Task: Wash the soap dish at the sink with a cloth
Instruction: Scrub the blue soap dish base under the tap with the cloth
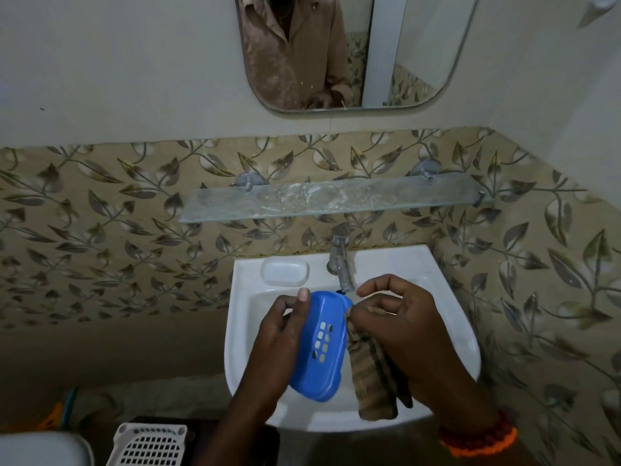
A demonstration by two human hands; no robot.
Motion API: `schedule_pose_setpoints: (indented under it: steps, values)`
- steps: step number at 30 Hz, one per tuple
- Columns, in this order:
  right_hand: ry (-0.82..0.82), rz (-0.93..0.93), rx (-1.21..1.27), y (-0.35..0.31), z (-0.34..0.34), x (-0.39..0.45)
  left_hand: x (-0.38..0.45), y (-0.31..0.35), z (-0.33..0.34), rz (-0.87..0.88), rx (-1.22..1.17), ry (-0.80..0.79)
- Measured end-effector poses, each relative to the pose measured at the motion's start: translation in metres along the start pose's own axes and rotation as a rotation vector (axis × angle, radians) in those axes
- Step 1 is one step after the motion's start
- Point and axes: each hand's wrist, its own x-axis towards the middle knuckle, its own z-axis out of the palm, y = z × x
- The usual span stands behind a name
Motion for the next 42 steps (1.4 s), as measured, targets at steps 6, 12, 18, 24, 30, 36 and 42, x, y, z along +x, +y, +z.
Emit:
schedule_pose_setpoints:
  steps: [6,12,18,24,30,36,42]
  values:
    - [0.000,-0.087,0.031,-0.011,0.008,0.005,0.004,0.006,0.011,-0.125,-0.222,-0.170]
    - [0.072,-0.336,-0.214,0.002,0.028,-0.018,0.009,0.001,0.010,-0.207,-0.297,-0.113]
    - [0.065,-0.281,-0.207,-0.022,0.013,0.008,0.008,0.004,0.017,-0.136,-0.266,-0.164]
    - [-0.009,-0.257,-0.228,-0.010,0.019,-0.015,0.016,0.002,0.013,-0.166,-0.348,-0.047]
    - [0.011,-0.238,-0.263,-0.002,0.028,-0.024,0.019,-0.003,0.010,-0.137,-0.384,0.045]
    - [0.069,-0.215,-0.241,-0.008,0.019,-0.009,0.016,-0.004,0.015,-0.115,-0.396,0.122]
    - [0.037,-0.196,-0.243,0.004,0.026,-0.024,0.019,-0.007,0.013,-0.130,-0.431,0.215]
